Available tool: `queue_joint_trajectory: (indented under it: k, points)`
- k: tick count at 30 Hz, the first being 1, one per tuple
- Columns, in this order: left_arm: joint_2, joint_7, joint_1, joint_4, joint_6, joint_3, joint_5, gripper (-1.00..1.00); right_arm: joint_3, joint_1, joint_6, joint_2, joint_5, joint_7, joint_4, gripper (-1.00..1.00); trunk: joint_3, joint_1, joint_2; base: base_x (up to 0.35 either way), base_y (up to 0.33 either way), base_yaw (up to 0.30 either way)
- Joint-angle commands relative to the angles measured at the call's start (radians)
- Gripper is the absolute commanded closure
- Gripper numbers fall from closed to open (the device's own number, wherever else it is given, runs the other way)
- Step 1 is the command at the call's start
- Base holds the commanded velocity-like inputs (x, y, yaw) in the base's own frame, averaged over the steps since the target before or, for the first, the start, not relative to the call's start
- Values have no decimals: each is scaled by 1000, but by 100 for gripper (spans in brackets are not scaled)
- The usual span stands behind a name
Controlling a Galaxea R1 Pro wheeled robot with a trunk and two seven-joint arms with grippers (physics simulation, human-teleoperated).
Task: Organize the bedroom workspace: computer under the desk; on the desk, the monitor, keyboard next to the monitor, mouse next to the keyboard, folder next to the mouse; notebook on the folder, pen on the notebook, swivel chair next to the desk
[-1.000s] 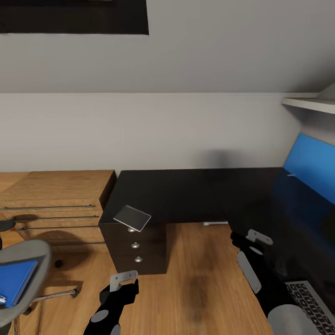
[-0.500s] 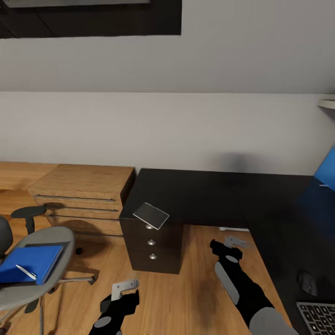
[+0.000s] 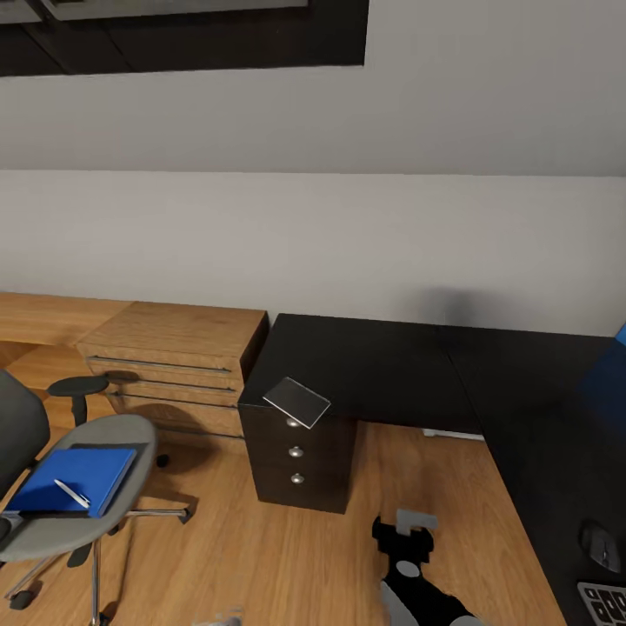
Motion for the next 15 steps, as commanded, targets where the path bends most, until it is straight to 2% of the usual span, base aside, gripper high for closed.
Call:
queue_joint_trajectory:
  k: [1, 5, 7, 9, 15]
  points:
    - [1, 7, -1, 16, -6, -3, 7, -100, 10, -1, -20, 5, -9, 15, 28, -100, -1, 0, -1, 0, 0, 5]
    - [10, 6, -1, 69, -55, -2, 5, -100, 11, -1, -90, 18, -9, 116, 130, -100, -1, 0, -1, 0, 0, 3]
    - [30, 5, -1, 129, -111, -4, 4, -100, 10, -1, -136, 19, -10, 194, 200, -100, -1, 0, -1, 0, 0, 1]
    - [37, 4, -1, 154, -140, -4, 4, -100, 10, -1, -149, 19, -10, 226, 234, -100, -1, 0, -1, 0, 0, 0]
    - [44, 3, -1, 180, -166, -6, 4, -100, 9, 0, -162, 17, -10, 266, 282, -100, -1, 0, -1, 0, 0, 0]
